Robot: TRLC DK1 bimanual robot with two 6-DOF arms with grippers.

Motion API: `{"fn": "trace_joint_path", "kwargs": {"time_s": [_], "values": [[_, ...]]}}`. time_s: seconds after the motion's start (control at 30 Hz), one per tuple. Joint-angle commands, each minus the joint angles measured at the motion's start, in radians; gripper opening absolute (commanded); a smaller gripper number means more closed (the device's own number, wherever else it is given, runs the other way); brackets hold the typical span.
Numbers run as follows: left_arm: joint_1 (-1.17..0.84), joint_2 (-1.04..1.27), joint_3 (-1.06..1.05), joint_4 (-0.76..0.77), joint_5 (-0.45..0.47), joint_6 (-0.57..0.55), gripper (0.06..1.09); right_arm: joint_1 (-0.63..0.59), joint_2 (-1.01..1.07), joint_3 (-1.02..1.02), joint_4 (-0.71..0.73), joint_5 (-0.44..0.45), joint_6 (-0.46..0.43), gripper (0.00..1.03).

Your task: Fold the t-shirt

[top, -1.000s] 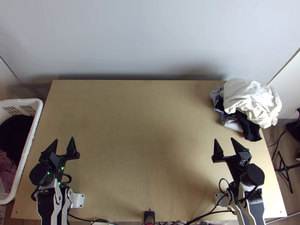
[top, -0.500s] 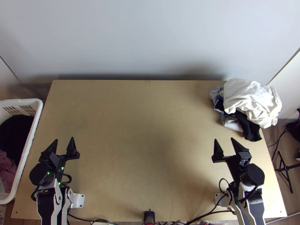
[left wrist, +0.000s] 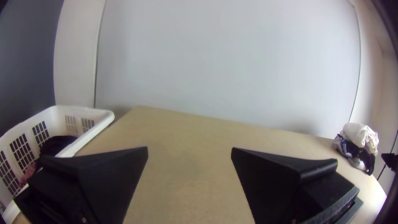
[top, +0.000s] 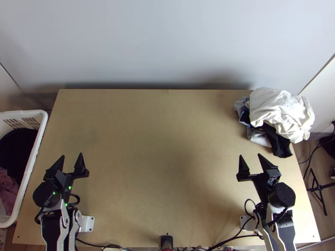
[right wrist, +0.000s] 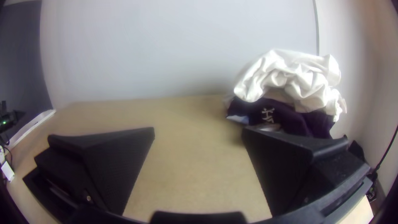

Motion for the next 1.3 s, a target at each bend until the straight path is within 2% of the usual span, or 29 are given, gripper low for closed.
{"fn": "trace_joint_path", "kwargs": {"time_s": [0.0,0.43,0.7,0.9,1.27], "values": [[-0.011,-0.001,0.0,0.0,0.0,0.0,1.04,0.001,0.0,0.0,0.0,0.0,-0.001,0.98],[-0.012,-0.003,0.003,0.006,0.0,0.0,1.04,0.036,-0.001,0.0,0.0,0.0,0.016,0.98],[-0.043,0.005,0.002,0.002,-0.003,0.051,1.04,-0.022,-0.001,0.002,0.01,0.0,0.022,0.98],[-0.06,0.014,0.002,-0.003,-0.015,0.049,1.04,0.024,0.008,0.0,0.014,0.0,0.031,0.98],[-0.058,0.075,0.006,0.046,-0.009,0.065,1.03,-0.013,0.055,0.026,0.089,0.003,0.013,0.98]]}}
